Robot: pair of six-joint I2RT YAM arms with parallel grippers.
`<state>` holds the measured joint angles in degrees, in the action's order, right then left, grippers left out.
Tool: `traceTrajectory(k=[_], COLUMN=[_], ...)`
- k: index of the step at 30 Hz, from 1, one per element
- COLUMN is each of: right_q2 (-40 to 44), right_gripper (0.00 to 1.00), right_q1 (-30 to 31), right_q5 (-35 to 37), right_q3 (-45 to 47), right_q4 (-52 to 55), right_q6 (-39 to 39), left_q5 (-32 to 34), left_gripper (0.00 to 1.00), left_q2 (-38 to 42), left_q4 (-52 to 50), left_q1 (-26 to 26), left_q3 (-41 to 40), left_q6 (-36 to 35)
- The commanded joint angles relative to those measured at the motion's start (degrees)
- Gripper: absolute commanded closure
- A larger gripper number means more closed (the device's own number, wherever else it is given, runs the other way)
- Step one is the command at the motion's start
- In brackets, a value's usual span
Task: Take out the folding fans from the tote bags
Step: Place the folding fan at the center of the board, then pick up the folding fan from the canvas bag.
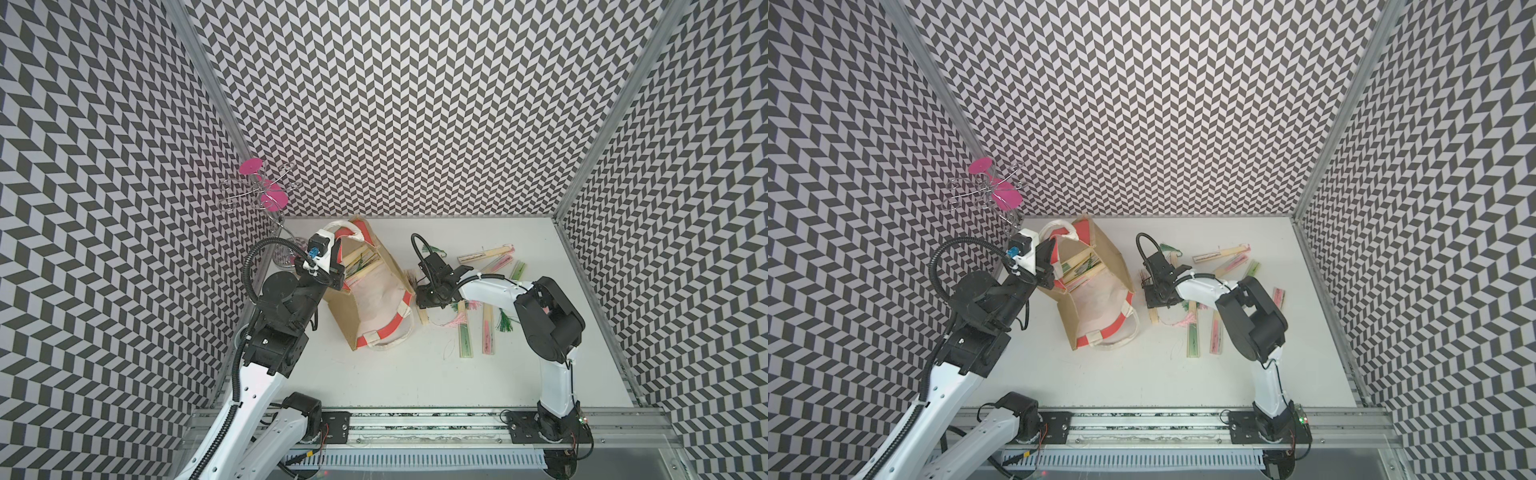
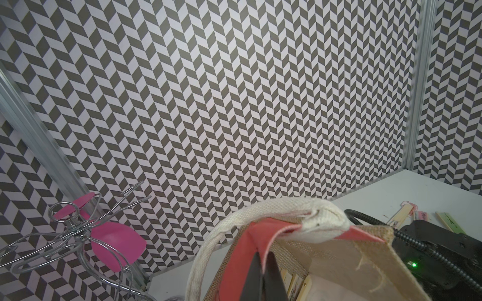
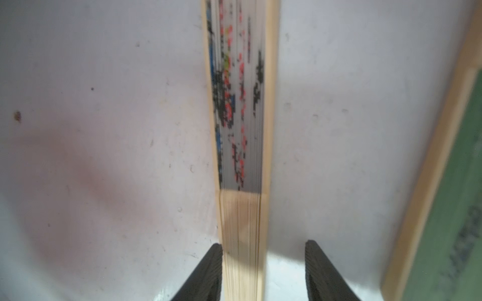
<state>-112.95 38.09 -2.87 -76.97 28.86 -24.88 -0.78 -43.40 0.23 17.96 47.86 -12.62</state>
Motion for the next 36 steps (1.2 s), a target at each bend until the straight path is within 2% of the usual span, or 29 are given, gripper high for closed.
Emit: traceTrajectory(k=[1, 7, 12, 15, 19, 22, 27, 32, 36], right_q2=[7.31, 19.34, 33.14, 40.98, 46.87, 46.63, 40.57, 31.26, 21.49], right_gripper=[0.46, 0.46, 0.49, 0.50, 0.51, 0.52, 0.54, 0.59, 0.67], right_q1=[-0.60, -0.82, 0.91, 5.33, 17.28, 26.42, 33.17, 34.20, 33.78], right_q5=[3.36, 4.65, 4.13, 7.59, 16.59, 23.74, 25.52, 23.95, 29.34], right_q3=[1.19, 4.40, 9.83, 13.09, 15.97, 17.09, 16.09, 13.68, 9.00], right_q4=[0.14, -1.62, -8.22, -12.66, -18.04, -20.69, -22.39, -23.20, -20.65], right_q6=[-0.68, -2.14, -1.77, -0.19, 5.66, 10.62, 14.91, 13.46, 8.60], left_q5=[-0.76, -0.72, -0.78, -0.88, -1.67, -2.10, -2.39, -2.86, -3.49], left_gripper=[1.00, 1.00, 1.00, 1.00, 1.00, 1.00, 1.00, 1.00, 1.00], left_q2=[0.73, -0.43, -1.72, -2.38, -2.96, -3.44, -4.23, -4.06, -3.98], left_q4=[3.99, 4.01, 3.81, 3.81, 3.96, 4.09, 3.57, 3.57, 3.12], left_q1=[-0.30, -0.37, -0.37, -0.38, -0.33, -0.38, -0.41, -0.37, -0.38], left_q3=[1.99, 2.00, 1.90, 1.80, 1.89, 2.00, 2.59, 2.71, 3.20], left_q6=[-1.08, -1.04, -1.07, -1.04, -0.81, -0.51, -0.28, 0.53, 1.36])
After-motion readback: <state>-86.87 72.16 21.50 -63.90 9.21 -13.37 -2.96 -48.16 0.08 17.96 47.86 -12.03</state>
